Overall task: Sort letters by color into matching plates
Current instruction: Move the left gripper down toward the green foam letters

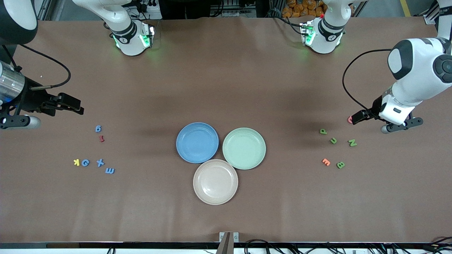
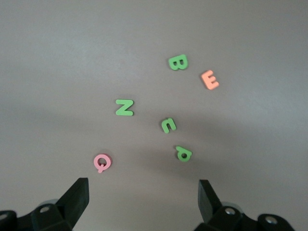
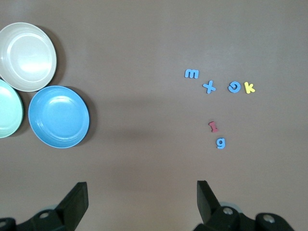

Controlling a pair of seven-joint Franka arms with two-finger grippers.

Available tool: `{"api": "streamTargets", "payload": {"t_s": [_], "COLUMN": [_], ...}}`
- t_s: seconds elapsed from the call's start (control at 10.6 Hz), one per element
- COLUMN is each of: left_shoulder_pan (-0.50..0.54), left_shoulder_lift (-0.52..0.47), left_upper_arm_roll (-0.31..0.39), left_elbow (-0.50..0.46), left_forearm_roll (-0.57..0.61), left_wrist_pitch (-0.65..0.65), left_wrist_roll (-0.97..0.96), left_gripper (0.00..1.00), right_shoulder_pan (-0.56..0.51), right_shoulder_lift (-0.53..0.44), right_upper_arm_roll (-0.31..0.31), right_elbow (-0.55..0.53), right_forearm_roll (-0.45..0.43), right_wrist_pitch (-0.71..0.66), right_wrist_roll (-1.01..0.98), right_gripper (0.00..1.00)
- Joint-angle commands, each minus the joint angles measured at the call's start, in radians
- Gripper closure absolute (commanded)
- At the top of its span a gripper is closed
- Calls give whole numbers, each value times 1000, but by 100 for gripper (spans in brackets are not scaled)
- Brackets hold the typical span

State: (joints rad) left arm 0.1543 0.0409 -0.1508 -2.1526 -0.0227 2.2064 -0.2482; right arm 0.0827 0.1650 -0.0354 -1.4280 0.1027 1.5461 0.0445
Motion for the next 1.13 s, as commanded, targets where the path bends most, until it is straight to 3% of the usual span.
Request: {"api": "streamTargets", "payload": {"t_s": [0.0, 0.28, 0.38, 0.57, 0.75, 1.04], "left_shoulder_pan": [37, 30, 25, 16, -17, -57], "left_shoulder_lift": [56, 140, 167, 218, 256, 350], "left_upper_arm_roll": [-10, -9, -9, -10, -9, -13], "left_elbow": [-3, -1, 0, -1, -3, 3], "left_forearm_roll": [24, 24, 26, 30, 32, 254], "left_wrist_pitch": [71, 166, 182, 190, 194, 260], "left_wrist_roll": [-218, -438, -492, -542, -635, -898], "left_gripper": [0, 0, 0, 0, 0, 0], "right_shoulder_pan": [6, 8, 9, 5, -76, -113], "right_shoulder_lift": [-5, -5, -9, -10, 51, 57], "right_upper_arm_roll": [2, -3, -4, -4, -9, -9], "right_elbow": [23, 91, 144, 150, 152, 155], "right_forearm_roll": [72, 207, 206, 204, 210, 197], "right_wrist_pitch": [-47, -107, -125, -164, -153, -164], "right_wrist_roll": [0, 2, -2, -14, -124, -140], "right_gripper": [0, 0, 0, 0, 0, 0]}}
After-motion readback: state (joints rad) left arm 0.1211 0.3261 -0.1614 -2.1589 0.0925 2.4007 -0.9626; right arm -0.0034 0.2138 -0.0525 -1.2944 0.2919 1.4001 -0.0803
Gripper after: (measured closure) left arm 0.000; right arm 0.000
